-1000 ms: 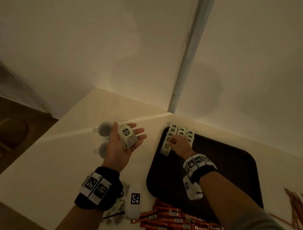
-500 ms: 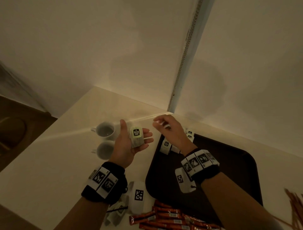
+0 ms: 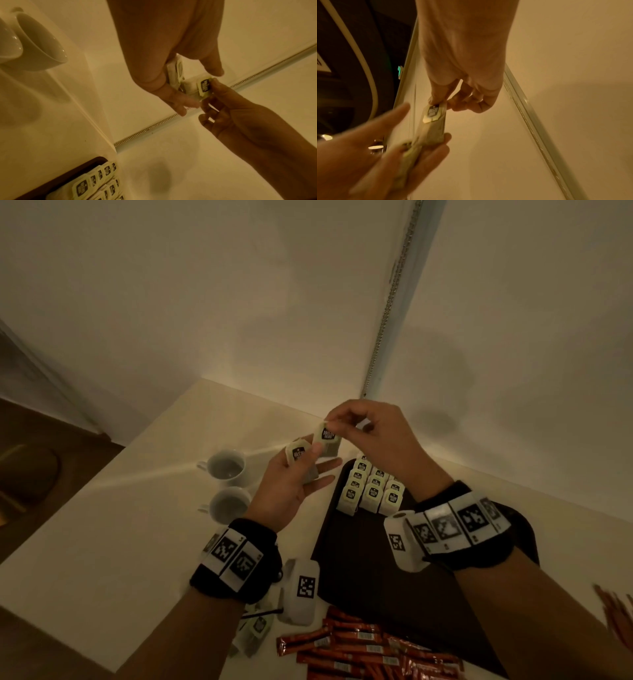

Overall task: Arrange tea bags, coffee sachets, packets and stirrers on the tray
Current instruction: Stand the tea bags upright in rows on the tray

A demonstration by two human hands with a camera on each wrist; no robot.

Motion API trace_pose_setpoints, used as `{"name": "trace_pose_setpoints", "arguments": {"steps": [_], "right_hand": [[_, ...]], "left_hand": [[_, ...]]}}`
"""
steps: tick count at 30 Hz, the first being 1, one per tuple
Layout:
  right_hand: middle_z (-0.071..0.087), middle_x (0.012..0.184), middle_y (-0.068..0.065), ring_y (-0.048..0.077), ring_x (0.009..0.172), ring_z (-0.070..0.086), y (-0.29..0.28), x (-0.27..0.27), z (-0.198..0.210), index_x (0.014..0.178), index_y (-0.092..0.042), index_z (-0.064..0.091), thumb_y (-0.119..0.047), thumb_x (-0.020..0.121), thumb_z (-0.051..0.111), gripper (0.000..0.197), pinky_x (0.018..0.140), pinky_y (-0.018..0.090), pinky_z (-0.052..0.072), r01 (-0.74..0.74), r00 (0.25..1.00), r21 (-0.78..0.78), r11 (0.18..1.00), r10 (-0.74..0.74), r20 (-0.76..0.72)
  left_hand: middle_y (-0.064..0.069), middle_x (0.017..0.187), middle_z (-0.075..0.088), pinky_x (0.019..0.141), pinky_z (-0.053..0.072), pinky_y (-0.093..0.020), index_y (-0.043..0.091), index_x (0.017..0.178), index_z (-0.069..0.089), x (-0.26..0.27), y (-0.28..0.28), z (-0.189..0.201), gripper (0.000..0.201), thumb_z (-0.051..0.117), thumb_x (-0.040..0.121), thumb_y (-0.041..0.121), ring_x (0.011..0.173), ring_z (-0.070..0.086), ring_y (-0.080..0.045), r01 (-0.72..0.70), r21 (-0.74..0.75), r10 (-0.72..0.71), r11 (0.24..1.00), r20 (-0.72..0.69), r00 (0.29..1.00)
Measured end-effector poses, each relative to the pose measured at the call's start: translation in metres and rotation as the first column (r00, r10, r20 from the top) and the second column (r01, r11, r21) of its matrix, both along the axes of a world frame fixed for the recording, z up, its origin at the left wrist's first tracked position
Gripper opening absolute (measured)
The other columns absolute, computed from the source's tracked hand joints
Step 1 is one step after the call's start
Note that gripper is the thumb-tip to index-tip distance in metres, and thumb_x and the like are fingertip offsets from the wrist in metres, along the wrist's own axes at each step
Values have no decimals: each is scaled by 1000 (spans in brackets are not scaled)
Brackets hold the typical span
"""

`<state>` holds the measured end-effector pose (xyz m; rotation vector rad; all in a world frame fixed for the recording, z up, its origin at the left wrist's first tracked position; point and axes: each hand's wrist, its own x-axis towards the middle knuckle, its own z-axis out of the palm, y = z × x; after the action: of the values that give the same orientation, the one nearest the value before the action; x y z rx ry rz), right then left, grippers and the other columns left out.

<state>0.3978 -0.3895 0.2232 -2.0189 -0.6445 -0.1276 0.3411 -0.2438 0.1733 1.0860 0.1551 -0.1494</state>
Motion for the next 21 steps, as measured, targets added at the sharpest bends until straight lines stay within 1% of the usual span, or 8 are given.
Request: {"name": "trace_pose_setpoints", "arguments": {"steps": [2, 5, 8, 11, 14, 17, 18, 21], "right_hand": [[67, 77, -8, 7, 70, 59, -2, -3, 14, 84, -18, 71, -19, 82, 71, 2, 58, 10, 39, -10, 1000, 6, 1000, 10, 25], [60, 68, -12, 6, 64, 55, -2, -10, 35, 76, -15, 68, -25, 80, 72, 12, 56, 10, 37, -38, 996, -52, 998, 42, 80], [55, 68, -11, 7, 63, 51, 0, -14, 51, 74, -16, 64, -44, 84, 63, 29, 61, 22, 42, 17, 972, -294, 956, 54, 230], [46, 64, -10, 5, 60, 42, 2, -16, 63, 69, -20, 57, -51, 89, 52, 38, 57, 28, 36, 127, 939, -494, 860, 57, 340], [41, 57, -10, 4, 53, 38, 1, -20, 72, 61, -24, 48, -47, 93, 48, 39, 51, 25, 31, 201, 908, -573, 794, 69, 413], [46, 51, -3, 9, 49, 42, -1, -19, 74, 57, -17, 53, -40, 93, 48, 44, 51, 26, 36, 192, 912, -574, 796, 71, 403], [47, 50, -1, 11, 47, 44, -2, -18, 74, 57, -15, 56, -39, 92, 49, 44, 51, 27, 38, 163, 924, -563, 810, 75, 375], [40, 43, -3, 10, 42, 40, -2, -16, 71, 50, -17, 50, -36, 89, 49, 43, 50, 26, 34, 71, 953, -509, 858, 92, 288]], "left_hand": [[2, 99, 72, 68, 54, -21, 15, 108, 59, -2, -2, 3, 33, 61, 76, 22, 95, 69, -16, -26, -20, 27, 999, 59, 998], [4, 92, 73, 65, 53, -18, 12, 103, 60, -4, -6, 7, 27, 60, 77, 18, 87, 70, -12, -16, -51, 21, 999, 108, 994], [5, 95, 73, 65, 53, -18, 12, 106, 60, -7, -12, 13, 31, 60, 75, 15, 87, 70, -13, 44, -70, -34, 997, 140, 990], [6, 94, 73, 64, 53, -17, 14, 106, 58, -10, -16, 18, 34, 60, 72, 12, 86, 70, -12, 89, -134, -69, 987, 152, 986], [4, 95, 73, 65, 54, -18, 15, 101, 59, -13, -18, 21, 23, 66, 80, 18, 90, 70, -14, 93, -279, -59, 956, 128, 990], [-1, 106, 71, 66, 56, -22, 19, 108, 60, -14, -19, 24, 54, 85, 63, 34, 101, 67, -17, 104, -385, -68, 917, 107, 992], [-1, 105, 71, 63, 56, -22, 21, 107, 62, -14, -20, 27, 54, 85, 61, 35, 99, 68, -17, 110, -406, -76, 907, 100, 992], [1, 85, 70, 49, 51, -16, 19, 87, 70, -15, -24, 35, 15, 67, 73, 24, 78, 69, -12, 90, -392, -73, 916, 59, 996]]}}
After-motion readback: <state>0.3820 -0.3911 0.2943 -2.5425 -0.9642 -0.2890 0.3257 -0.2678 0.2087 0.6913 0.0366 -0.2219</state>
